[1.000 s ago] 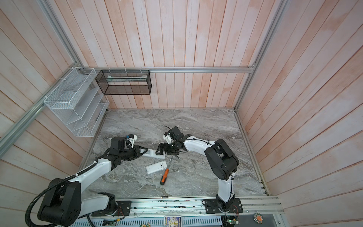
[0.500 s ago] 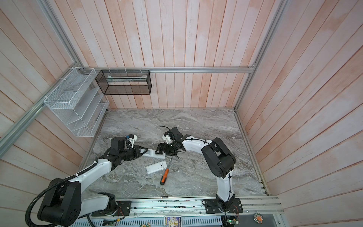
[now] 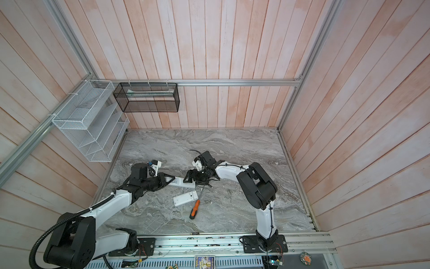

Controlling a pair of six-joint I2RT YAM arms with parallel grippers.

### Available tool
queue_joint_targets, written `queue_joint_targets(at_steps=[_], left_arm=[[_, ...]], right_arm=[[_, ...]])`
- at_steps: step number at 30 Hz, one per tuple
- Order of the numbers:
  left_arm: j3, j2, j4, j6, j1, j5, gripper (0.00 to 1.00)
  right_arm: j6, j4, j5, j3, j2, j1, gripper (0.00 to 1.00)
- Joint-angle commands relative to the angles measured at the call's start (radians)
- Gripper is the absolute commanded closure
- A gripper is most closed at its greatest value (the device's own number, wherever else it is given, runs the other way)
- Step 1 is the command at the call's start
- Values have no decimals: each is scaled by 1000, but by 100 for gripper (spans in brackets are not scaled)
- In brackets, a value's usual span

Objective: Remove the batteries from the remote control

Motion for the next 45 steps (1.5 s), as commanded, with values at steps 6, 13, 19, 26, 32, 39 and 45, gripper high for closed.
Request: queue_joint_targets(at_steps=[6,13,19,26,32,39,45], left_arm=[[-18,-15,-9,11,-17,-35,90],[-18,-16,-5,6,-29,-46,90],[-14,-13,-4,2,-40,-57,90],[-7,-22,-22,7,-46,-75,90],[6,-35,-59,25,-48,-102,90],[40,-62,-142,64,-63,-174,90],[79,-73,-214,100,-83,-244,90]], right_arm=[[17,7,19,-5,45,19,20],[5,-21,21,20,42,31,15],[-13,-57,28,50,57,52,14],[-37,-115,100,49,57,54,20],[-84,-227,224,87,30,53,22],[-131,-342,364,124,-13,53,22],[-153,-396,429,132,-39,53,22]])
